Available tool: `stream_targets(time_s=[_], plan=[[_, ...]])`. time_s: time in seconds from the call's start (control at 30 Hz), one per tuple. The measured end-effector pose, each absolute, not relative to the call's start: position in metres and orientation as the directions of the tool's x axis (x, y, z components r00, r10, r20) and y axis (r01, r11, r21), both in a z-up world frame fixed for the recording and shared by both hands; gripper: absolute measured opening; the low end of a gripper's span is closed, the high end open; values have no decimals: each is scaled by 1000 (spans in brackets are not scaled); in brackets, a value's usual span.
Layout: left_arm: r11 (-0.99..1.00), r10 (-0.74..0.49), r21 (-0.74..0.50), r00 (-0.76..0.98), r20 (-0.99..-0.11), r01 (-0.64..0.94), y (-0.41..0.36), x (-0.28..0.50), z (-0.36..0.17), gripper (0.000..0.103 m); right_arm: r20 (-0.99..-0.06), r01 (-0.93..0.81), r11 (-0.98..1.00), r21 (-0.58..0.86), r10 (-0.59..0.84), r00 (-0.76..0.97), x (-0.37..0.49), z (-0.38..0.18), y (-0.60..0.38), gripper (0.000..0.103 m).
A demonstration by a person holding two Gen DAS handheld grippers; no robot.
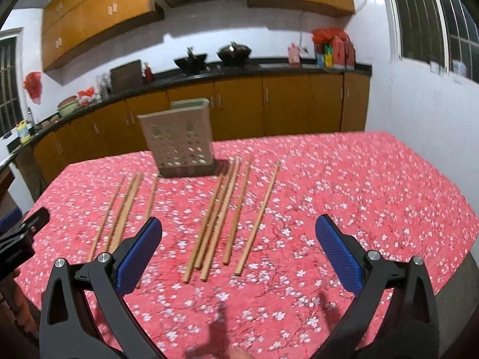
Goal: Organize utensils
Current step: 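Lower the left tool and close it on a wooden chopstick while the right tool grasps another chopstick, then lift the held chopsticks off the table with both tools, tilting them upright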
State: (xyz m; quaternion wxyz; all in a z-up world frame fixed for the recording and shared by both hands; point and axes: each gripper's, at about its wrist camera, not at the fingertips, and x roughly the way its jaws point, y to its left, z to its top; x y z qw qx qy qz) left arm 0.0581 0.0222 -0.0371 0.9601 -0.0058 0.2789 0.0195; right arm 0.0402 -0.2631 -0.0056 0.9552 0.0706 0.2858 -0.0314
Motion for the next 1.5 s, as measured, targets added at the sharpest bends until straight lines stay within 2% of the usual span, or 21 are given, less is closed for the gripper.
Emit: stream_targets(time_s=[0.07, 0.13, 0.2, 0.27, 0.33, 0.53, 0.6, 0.77, 0.83, 0.93, 1.07, 1.37, 1.5], plan=[[999, 26, -16, 820, -572, -43, 29, 70, -43, 99, -603, 136, 982, 130, -30, 797, 58, -16, -271, 96], [998, 19, -31, 797, -604, -47, 35, 82, -49, 99, -656, 159, 975, 154, -20, 755, 76, -27, -282, 77], [998, 10, -45, 770, -637, -50, 40, 95, -57, 98, -703, 173, 966, 192, 12, 711, 92, -41, -290, 65], [997, 0, -53, 746, -666, -47, 41, 106, -64, 87, -739, 188, 958, 214, 33, 673, 106, -53, -294, 54], [998, -11, -54, 706, -708, -39, 43, 117, -73, 70, -761, 198, 957, 212, 35, 648, 114, -61, -295, 44], [997, -61, -74, 631, -773, 5, 35, 139, -95, 40, -797, 193, 969, 154, 7, 604, 127, -78, -285, 29], [997, -75, -75, 616, -784, 26, 30, 141, -100, 33, -794, 194, 971, 141, -6, 608, 127, -81, -283, 25], [997, -81, -67, 589, -804, 45, 24, 146, -109, 24, -793, 191, 976, 105, -33, 609, 128, -82, -284, 17], [997, -79, -60, 587, -806, 52, 22, 147, -111, 19, -792, 194, 976, 101, -39, 609, 129, -82, -287, 9], [998, -63, -36, 588, -807, 58, 21, 150, -113, 9, -790, 191, 975, 116, -26, 612, 136, -84, -293, 7], [998, -48, -19, 591, -805, 54, 27, 166, -114, 8, -792, 199, 973, 117, -29, 610, 146, -85, -300, 7], [999, -35, -14, 611, -791, 39, 44, 200, -112, 10, -783, 217, 965, 147, -21, 622, 160, -87, -322, 7], [999, -45, -20, 615, -787, 46, 45, 191, -109, 16, -783, 211, 965, 153, -12, 622, 154, -88, -321, 8]])
